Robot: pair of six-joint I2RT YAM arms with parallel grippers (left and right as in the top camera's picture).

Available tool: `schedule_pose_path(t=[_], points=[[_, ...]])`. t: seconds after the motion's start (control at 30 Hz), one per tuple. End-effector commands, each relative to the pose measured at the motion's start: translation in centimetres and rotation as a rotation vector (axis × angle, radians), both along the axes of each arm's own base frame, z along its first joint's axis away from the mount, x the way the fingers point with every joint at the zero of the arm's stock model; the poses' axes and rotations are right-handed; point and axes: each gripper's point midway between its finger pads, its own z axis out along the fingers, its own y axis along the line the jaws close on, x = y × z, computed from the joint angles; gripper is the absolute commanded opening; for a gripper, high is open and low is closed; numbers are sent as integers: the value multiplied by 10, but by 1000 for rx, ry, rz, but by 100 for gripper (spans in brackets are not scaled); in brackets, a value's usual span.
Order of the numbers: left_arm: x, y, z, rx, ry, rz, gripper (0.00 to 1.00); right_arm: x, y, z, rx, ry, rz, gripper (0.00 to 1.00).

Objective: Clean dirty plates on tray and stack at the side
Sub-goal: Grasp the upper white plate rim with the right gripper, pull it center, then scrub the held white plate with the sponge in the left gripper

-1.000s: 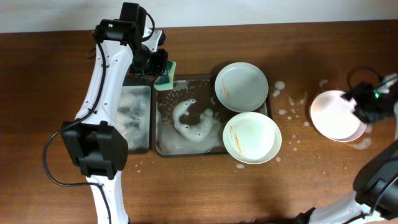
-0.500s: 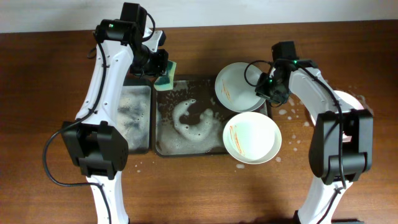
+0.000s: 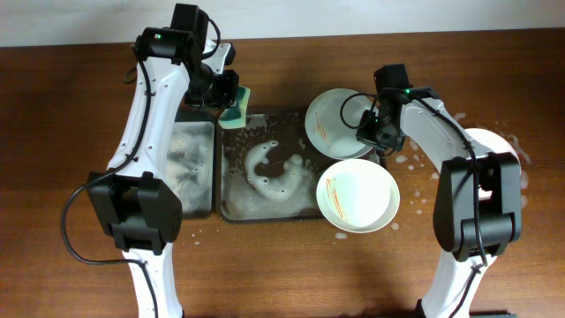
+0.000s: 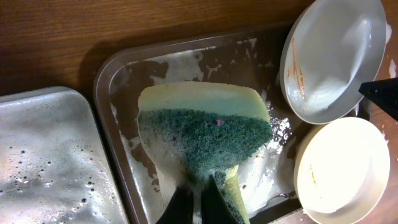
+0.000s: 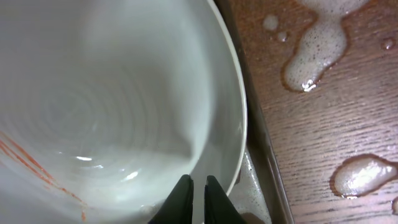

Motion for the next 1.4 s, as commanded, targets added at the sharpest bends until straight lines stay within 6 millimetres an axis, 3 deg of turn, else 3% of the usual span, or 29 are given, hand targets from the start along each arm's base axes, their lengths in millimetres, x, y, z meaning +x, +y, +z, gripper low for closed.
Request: schedule_pose_path(t=[0.0, 0.13, 0.37, 0.43, 0.5, 0.57, 0.63, 0.67, 0.7, 0.73, 0.8, 0.83, 0.87, 0.93, 1.0, 1.13, 1.2, 1.27, 1.37], points=[[1, -1, 6, -2, -15, 8, 1, 3, 22, -7, 48, -25, 170, 11], [3, 0, 6, 5, -21, 10, 1, 9, 85, -2, 31, -114, 355, 14], [1, 16, 1, 94, -15, 34, 1, -4, 140, -28, 6, -106, 398, 7], [2, 19, 1, 98, -15, 40, 1, -13, 173, -14, 36, -113, 475, 4], [3, 22, 1, 98, -15, 46, 1, -22, 212, 17, 45, -127, 555, 4], [3, 25, 1, 98, -14, 51, 1, -23, 225, 40, 61, -132, 578, 4], [3, 25, 1, 98, -13, 52, 1, -11, 211, 60, 60, -133, 540, 4], [3, 25, 1, 98, -13, 52, 1, -2, 195, 63, 56, -127, 503, 8], [3, 25, 1, 98, -14, 52, 1, 11, 161, 63, 48, -111, 433, 18], [3, 25, 1, 99, -14, 52, 1, 22, 132, 64, 71, -112, 451, 36], [5, 25, 1, 97, -20, 52, 1, 37, 96, 67, 104, -153, 557, 70], [9, 24, 2, 94, -36, 53, 1, 47, 61, 62, 77, -166, 570, 75], [11, 23, 3, 92, -45, 53, 1, 52, 42, 52, 76, -164, 577, 78], [11, 23, 3, 91, -46, 53, 1, 56, 39, 35, 177, -175, 626, 78], [10, 23, 3, 92, -43, 53, 1, 57, 45, 23, 223, -174, 638, 69], [10, 23, 3, 92, -42, 52, 1, 48, 79, 0, 293, -141, 712, 64], [10, 23, 3, 92, -43, 52, 1, 45, 92, -12, 308, -106, 681, 52], [10, 23, 3, 92, -42, 52, 1, 42, 99, -25, 324, -62, 623, 32], [8, 23, 2, 94, -34, 52, 1, 39, 108, -26, 341, -31, 563, 4]])
